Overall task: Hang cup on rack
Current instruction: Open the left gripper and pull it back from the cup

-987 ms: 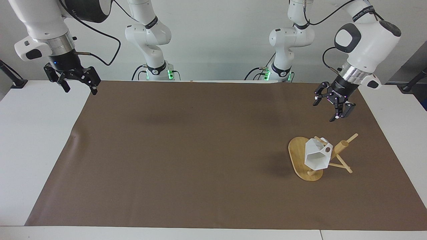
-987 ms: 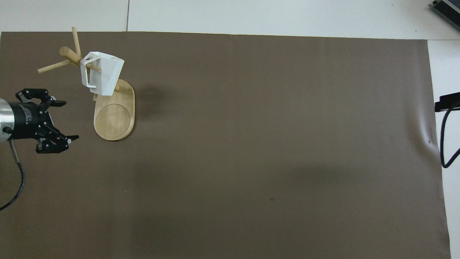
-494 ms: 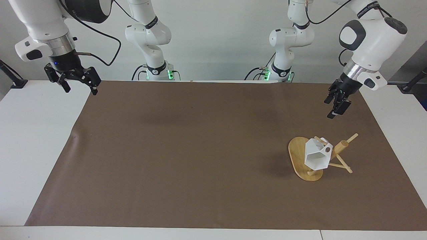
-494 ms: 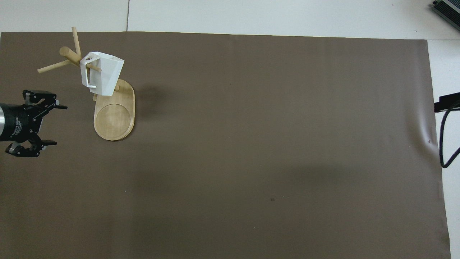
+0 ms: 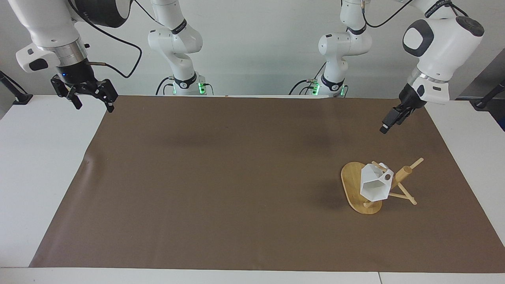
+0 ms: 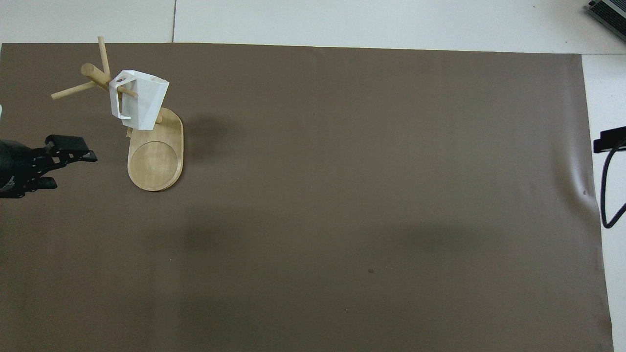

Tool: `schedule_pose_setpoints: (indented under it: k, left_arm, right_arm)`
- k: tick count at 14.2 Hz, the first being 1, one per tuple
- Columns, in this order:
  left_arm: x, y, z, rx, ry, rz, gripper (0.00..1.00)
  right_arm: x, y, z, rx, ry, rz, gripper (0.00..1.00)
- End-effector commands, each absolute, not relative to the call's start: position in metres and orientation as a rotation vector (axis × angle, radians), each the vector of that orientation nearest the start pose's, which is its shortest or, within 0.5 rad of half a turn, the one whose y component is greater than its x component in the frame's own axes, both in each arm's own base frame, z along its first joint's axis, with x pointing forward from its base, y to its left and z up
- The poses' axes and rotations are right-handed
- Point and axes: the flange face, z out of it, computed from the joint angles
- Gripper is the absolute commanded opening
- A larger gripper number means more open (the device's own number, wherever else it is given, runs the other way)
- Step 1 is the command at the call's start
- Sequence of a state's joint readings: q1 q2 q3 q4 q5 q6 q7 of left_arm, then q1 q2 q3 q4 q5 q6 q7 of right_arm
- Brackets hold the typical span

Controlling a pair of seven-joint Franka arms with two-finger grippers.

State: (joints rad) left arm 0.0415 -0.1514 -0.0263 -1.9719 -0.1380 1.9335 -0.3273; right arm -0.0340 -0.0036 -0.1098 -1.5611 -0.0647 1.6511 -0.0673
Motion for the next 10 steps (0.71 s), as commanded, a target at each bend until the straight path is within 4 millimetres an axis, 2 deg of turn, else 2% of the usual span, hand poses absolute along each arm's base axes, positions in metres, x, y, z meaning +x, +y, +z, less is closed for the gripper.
schedule_pose_setpoints:
  k: [1, 4, 6, 10]
  left_arm:
    - [0.526, -0.003, 0.565, -3.143, -0.280, -0.124, 1.00]
    - [0.523, -0.012, 0.576, -3.102, -0.005, -0.078, 1.00]
    - [0.521, -0.016, 0.592, -3.084, 0.055, -0.052, 1.00]
    - [0.524, -0.020, 0.633, -3.083, 0.069, -0.026, 1.00]
  right_arm:
    - [0.552, -0.086, 0.639, -3.204, 0.093, -0.134, 1.00]
    - [0.552, -0.084, 0.637, -3.202, 0.091, -0.122, 1.00]
    - [0.551, -0.083, 0.638, -3.201, 0.091, -0.125, 1.00]
    - [0.551, -0.080, 0.637, -3.154, 0.101, -0.114, 1.00]
